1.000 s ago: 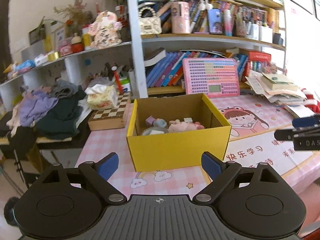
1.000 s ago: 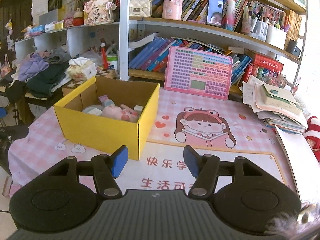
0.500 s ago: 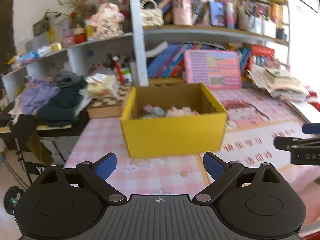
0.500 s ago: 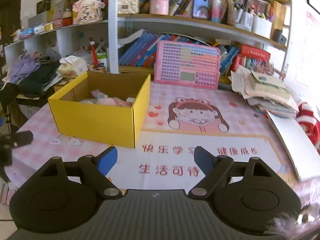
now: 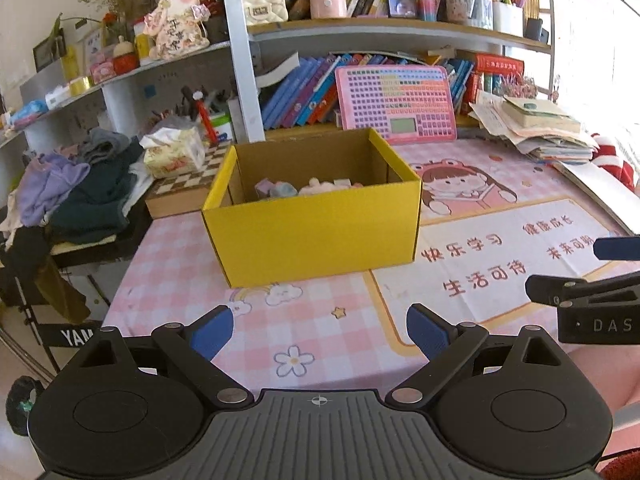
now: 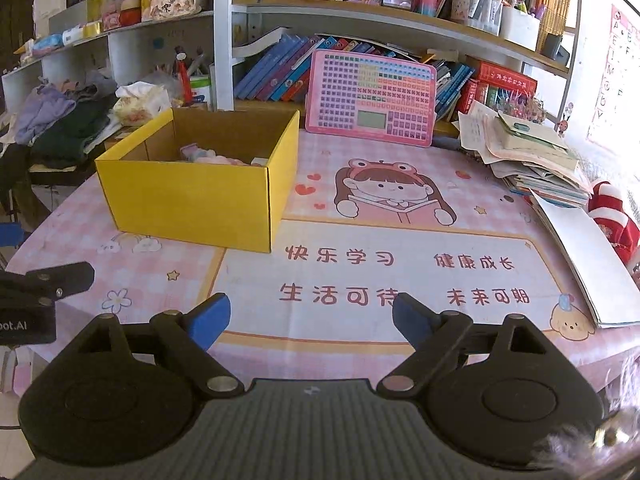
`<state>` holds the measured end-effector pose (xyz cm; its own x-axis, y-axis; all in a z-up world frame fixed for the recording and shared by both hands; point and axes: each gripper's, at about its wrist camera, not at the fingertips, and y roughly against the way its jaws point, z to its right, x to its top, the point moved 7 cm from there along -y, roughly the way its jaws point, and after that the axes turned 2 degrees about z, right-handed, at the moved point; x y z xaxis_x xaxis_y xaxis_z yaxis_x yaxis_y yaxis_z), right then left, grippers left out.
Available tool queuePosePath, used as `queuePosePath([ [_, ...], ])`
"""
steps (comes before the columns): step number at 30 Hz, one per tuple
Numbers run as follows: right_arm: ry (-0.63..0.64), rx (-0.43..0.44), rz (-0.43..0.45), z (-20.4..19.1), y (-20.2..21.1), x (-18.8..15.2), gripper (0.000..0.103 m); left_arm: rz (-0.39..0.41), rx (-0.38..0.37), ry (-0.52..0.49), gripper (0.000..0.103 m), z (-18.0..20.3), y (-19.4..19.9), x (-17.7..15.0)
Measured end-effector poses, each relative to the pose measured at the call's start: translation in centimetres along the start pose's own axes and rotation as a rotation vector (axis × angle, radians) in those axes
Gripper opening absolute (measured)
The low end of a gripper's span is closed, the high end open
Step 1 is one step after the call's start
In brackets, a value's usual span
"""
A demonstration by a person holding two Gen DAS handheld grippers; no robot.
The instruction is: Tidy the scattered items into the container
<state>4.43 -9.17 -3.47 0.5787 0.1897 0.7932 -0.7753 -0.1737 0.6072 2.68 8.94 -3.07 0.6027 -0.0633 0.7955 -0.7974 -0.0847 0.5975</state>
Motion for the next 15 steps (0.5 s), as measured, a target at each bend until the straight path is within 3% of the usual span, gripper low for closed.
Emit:
queuePosePath([
  [15,0.04,-0.014,-0.04,-1.1,-0.5,-0.9,0.096,-0.044,0.036,0.022,0.096,-1.3,-0.5,-1.2],
])
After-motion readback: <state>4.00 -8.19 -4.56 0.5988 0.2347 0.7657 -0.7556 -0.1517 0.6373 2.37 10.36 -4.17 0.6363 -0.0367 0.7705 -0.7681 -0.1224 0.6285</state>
